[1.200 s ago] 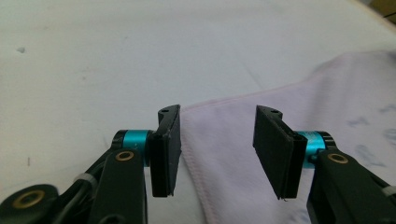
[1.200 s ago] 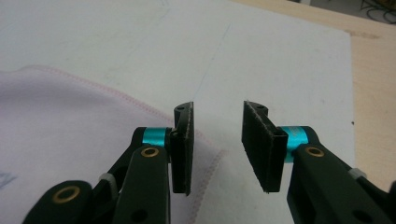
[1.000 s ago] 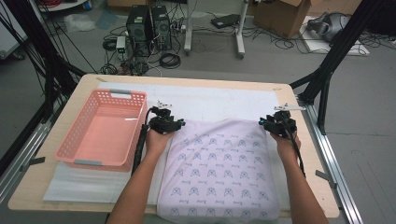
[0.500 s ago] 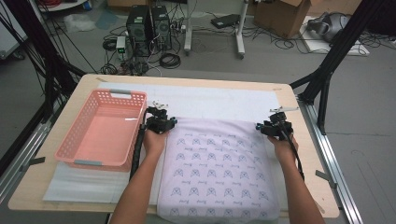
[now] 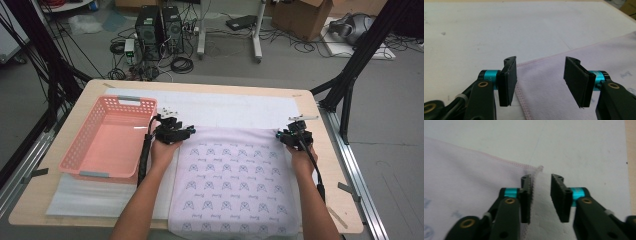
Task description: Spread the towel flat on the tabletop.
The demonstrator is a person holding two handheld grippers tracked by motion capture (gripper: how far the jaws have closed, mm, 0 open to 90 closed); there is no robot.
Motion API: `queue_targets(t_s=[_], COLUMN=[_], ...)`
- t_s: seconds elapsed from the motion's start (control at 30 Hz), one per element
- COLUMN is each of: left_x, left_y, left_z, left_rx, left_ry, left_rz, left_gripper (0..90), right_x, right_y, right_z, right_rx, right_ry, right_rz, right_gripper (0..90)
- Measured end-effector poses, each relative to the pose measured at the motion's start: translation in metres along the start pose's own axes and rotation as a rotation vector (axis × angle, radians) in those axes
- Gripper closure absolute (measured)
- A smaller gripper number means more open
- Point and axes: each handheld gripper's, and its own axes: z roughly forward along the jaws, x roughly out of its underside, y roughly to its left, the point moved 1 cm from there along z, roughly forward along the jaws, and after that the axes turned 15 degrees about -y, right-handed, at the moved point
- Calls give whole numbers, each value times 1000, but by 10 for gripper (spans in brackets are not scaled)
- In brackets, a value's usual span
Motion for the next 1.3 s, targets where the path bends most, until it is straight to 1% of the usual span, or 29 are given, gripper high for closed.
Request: queue_targets(t_s=[0.03, 0.07, 0.17, 0.23, 0.27, 0.3, 0.33, 0.37, 0.43, 0.47, 0.53, 0.57, 0.63, 0.67, 0.73, 0.8, 0.83, 0.87, 0.9, 0.93, 0.97, 1.03, 1.07, 1.13, 1.17, 1.2, 1.3], left_x=[0, 0, 0, -2, -3, -5, -7, -9, -13, -14, -15, -14, -10, -9, -6, -5, -5, -5, -4, -3, -2, 2, 3, 5, 6, 7, 8], left_y=[-2, -4, -8, -13, -16, -19, -23, -26, -30, -33, -38, -41, -46, -47, -48, -49, -50, -50, -50, -50, -50, -49, -49, -48, -48, -47, -44], left_z=[-1, -3, -8, -12, -13, -16, -18, -21, -26, -28, -35, -39, -47, -51, -58, -65, -70, -74, -78, -82, -85, -92, -95, -100, -103, -105, -110], left_rx=[14, 26, 71, 108, 146, 168, 175, 186, 194, 199, 219, 214, 236, 239, 246, 257, 262, 266, 269, 276, 283, 295, 297, 300, 302, 304, 291], left_ry=[-8, -14, -23, -11, -12, -15, -22, -35, -47, -50, -76, -98, -117, -122, -133, -140, -145, -150, -158, -162, -166, -167, -167, -170, -167, -165, -170], left_rz=[-6, -8, -9, -15, -18, -9, 7, 14, 16, 16, 26, 43, 59, 62, 68, 76, 75, 74, 69, 65, 59, 46, 36, 35, 32, 30, 37], left_gripper=[429, 427, 408, 375, 368, 370, 366, 360, 329, 306, 292, 278, 205, 192, 213, 213, 213, 213, 213, 213, 211, 209, 209, 214, 218, 219, 221], right_x=[-3, -5, -12, -15, -16, -15, -14, -12, -5, -2, 5, 9, 16, 20, 27, 33, 37, 40, 44, 47, 49, 50, 49, 48, 48, 48, 50], right_y=[0, 0, -1, -1, -2, -2, -2, -3, -4, -4, -3, -3, -2, 0, 2, 4, 5, 6, 7, 9, 10, 11, 12, 11, 12, 12, 16], right_z=[-4, -9, -23, -33, -38, -44, -49, -54, -64, -69, -78, -82, -90, -93, -100, -106, -109, -111, -112, -114, -115, -116, -118, -122, -123, -124, -125], right_rx=[-19, -24, -71, -105, -124, -144, -160, -176, -202, -204, -222, -234, -253, -256, -264, -278, -284, -288, -283, -277, -278, -282, -279, -276, -276, -276, -280], right_ry=[-13, -26, -61, -86, -99, -122, -132, -140, -163, -168, -180, -183, -187, -189, -201, -209, -210, -208, -206, -191, -182, -163, -168, -202, -210, -214, -199], right_rz=[5, -1, 8, 23, 38, 46, 55, 57, 61, 57, 46, 39, 37, 32, 19, 18, 27, 31, 21, 19, 9, -21, -13, -3, 3, 0, -21], right_gripper=[565, 516, 443, 399, 383, 374, 352, 333, 284, 256, 251, 246, 243, 244, 243, 244, 243, 237, 215, 199, 199, 193, 191, 172, 172, 172, 172])
